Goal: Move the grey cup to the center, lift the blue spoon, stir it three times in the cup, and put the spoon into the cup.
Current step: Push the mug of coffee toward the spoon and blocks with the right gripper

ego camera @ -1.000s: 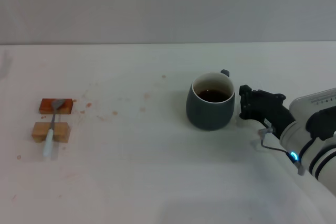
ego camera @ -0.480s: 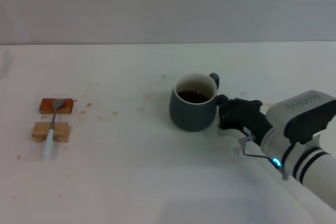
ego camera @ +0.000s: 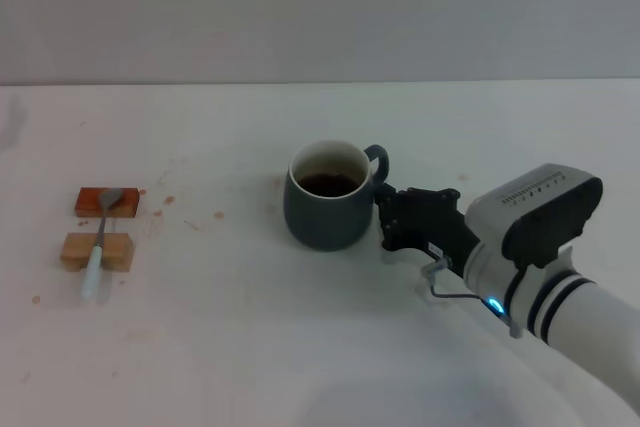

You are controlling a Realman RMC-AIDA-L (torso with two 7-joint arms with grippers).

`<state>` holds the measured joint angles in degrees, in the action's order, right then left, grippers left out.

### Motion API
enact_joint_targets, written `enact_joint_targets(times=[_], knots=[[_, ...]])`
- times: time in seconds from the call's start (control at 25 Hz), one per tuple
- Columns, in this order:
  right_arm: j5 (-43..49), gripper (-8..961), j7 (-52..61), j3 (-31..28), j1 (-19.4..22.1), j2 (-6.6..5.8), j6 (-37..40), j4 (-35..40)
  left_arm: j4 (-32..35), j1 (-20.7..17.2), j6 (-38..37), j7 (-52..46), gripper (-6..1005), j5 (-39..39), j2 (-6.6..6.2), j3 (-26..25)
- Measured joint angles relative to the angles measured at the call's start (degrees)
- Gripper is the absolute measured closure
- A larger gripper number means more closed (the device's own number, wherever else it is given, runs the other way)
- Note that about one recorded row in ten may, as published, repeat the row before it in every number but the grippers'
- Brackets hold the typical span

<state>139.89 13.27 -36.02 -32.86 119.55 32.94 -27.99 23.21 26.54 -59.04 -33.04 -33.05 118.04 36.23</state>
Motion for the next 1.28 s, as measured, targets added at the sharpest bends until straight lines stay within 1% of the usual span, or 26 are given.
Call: enact_joint_targets(times=[0.24,0.64,1.12,1.28], knots=[[0.1,932,0.0,0.7,-1.1,-0.02,-0.3,-0.2,0.0,0.1,-0.1,0.0,158,0.0,0.00,-0.1],[0.1,932,0.0,-0.1,-3.0,-0.23,-1.1,2.3,-0.5,0.6,-0.5,0.0,158,0.0,0.01,-0.1],[0.2,932,-0.2,0.6,-4.9,-0.29,-3.1,1.8,-0.7,0.6,-0.9,-0.1,158,0.7,0.09,-0.1],[1.7,932,-0.1,0.6,-5.5,-0.27,-3.9,1.1,-0.8,0.6,-1.0,-0.1,158,1.2,0.08,0.0]])
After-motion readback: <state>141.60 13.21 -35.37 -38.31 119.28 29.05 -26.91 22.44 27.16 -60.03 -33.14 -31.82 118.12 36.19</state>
